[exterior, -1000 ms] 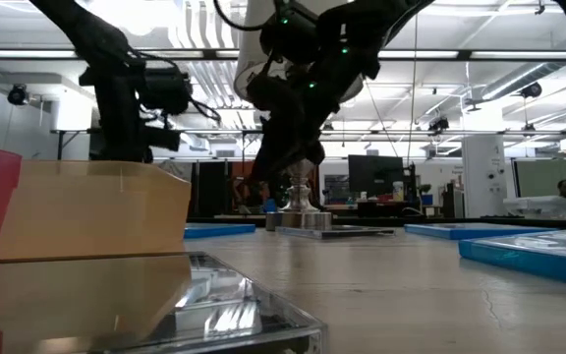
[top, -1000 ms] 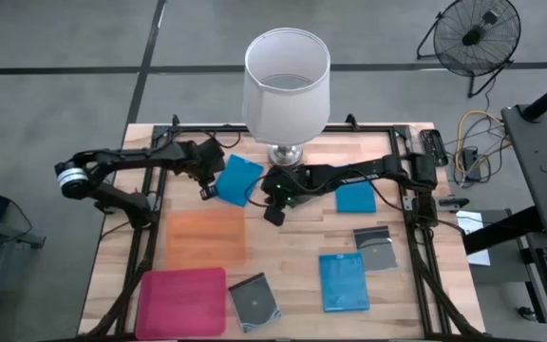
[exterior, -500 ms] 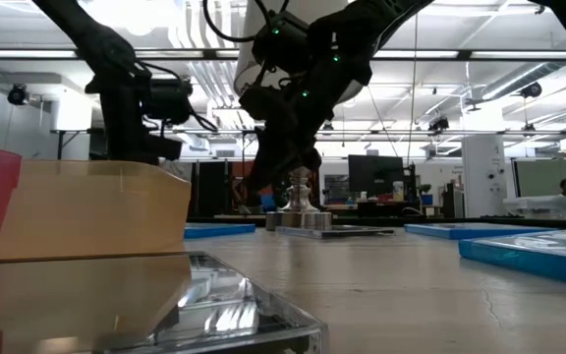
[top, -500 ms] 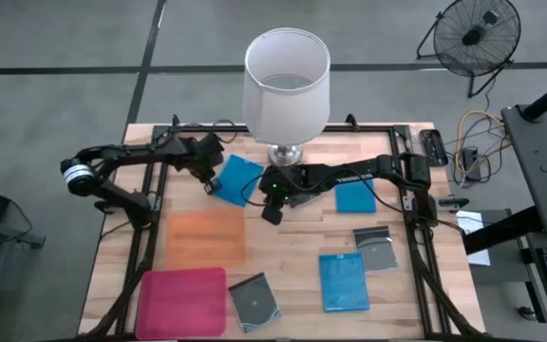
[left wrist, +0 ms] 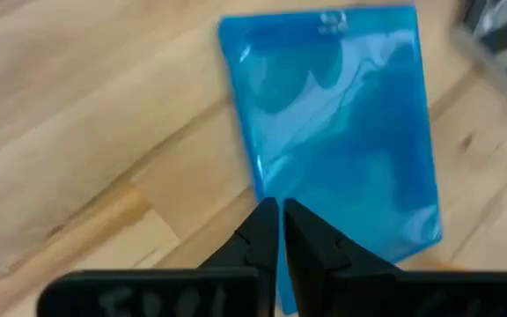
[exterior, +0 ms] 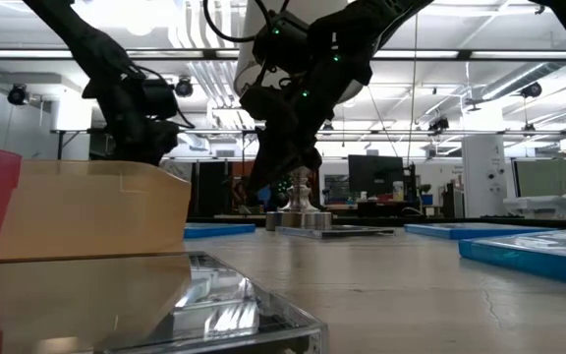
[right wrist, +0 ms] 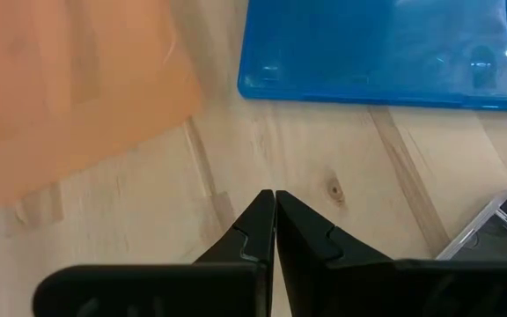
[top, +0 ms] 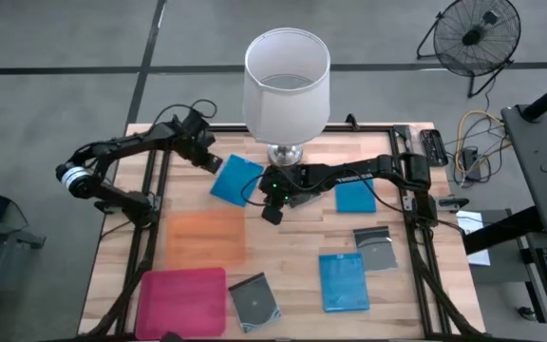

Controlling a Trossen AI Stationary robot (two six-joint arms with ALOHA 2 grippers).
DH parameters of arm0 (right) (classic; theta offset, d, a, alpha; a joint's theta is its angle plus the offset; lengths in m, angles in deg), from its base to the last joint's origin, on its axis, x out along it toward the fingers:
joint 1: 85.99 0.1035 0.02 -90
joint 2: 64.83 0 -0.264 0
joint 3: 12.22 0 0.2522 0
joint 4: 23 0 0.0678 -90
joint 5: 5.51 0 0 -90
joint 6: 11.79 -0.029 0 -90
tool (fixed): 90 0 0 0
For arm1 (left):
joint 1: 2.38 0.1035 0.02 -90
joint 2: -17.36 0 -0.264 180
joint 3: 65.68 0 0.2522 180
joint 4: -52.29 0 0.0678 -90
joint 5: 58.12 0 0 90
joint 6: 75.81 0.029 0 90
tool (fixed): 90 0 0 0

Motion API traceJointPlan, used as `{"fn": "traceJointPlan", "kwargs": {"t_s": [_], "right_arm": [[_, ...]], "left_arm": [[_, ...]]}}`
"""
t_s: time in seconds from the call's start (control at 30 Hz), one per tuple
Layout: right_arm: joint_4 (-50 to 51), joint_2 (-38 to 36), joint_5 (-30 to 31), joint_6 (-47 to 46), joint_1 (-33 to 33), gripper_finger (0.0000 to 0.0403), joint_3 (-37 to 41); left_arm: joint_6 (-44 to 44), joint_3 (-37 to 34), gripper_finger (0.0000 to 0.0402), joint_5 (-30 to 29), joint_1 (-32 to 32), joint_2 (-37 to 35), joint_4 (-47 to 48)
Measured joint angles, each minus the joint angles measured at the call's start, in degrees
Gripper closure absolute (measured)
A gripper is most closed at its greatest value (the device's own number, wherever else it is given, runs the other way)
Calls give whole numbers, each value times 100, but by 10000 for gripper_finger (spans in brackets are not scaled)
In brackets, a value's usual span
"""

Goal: Pick & place jewel cases by type
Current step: Put the top left blue cd case into the orange bin

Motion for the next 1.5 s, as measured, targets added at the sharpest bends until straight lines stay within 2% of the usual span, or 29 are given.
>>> {"fn": "traceJointPlan", "kwargs": {"t_s": [0.17, 0.47, 0.67, 1.03, 1.5], "right_arm": [[-2, -3, 5, 19, -4, 394, 0], [-5, -9, 15, 14, -4, 394, 2], [-4, -9, 13, 0, -4, 394, 2], [0, -9, -72, -20, -65, 394, 7], [-290, -9, -428, -24, -310, 394, 378]], "left_arm": [[-392, 0, 340, 603, 217, 0, -267], [-399, -3, 205, 575, 225, 118, -387], [-509, -7, 150, 574, 225, 547, -386], [-507, -9, 138, 613, 223, 1195, -431], [-484, 0, 138, 947, 215, 1320, -535]]}}
